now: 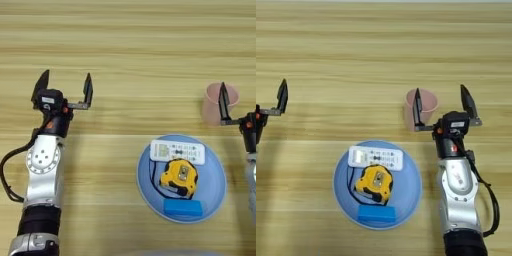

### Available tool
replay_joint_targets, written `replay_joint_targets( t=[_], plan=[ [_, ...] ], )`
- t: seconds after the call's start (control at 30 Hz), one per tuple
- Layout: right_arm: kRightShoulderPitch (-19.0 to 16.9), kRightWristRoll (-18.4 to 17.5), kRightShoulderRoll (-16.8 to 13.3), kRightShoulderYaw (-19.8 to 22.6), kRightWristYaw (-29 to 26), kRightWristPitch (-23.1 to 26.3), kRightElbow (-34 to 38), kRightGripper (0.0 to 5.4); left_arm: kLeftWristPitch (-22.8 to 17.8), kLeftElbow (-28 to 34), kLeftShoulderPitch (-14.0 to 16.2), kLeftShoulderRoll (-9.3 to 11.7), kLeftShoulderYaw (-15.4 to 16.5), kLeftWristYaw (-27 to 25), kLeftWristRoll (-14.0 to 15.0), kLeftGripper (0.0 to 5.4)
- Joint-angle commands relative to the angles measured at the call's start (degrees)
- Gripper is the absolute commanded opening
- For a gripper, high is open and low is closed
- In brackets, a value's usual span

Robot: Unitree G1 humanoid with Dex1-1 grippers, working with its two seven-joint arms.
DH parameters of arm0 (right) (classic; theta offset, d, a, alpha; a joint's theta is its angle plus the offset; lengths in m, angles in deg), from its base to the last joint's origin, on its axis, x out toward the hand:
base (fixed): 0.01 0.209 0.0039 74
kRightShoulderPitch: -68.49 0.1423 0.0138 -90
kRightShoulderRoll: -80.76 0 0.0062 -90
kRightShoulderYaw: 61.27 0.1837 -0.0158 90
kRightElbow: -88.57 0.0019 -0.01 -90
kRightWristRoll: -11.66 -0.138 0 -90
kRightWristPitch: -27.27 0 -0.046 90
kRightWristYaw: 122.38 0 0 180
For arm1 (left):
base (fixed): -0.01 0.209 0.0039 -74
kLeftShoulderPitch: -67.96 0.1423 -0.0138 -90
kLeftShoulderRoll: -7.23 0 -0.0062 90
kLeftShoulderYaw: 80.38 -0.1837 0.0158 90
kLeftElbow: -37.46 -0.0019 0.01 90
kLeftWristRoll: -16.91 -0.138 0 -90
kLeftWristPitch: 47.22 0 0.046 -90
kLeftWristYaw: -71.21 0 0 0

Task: Move the objects on the table

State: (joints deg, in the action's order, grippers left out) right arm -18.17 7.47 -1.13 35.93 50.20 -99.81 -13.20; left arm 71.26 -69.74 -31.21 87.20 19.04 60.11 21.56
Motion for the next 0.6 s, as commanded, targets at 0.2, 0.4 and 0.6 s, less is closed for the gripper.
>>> replay_joint_targets(
  t=[0.2,0.4,0.6],
  plan=[
    [0.58,-3.6,-2.36,1.41,-2.74,2.62,-2.28,5.4,3.18,-4.0,-2.06,-0.08,-1.49,3.6,-2.88,5.38],
    [0.8,-7.2,-3.2,-0.11,-7.34,9.79,-1.13,5.4,3.72,-4.21,-2.35,-0.63,-2.69,5.01,-3.69,5.38],
    [0.99,-7.28,-4.65,-0.65,-8.1,20.77,2.04,5.4,4.05,-4.89,-2.77,-0.4,-3.21,5.76,-3.66,5.38]
  ],
)
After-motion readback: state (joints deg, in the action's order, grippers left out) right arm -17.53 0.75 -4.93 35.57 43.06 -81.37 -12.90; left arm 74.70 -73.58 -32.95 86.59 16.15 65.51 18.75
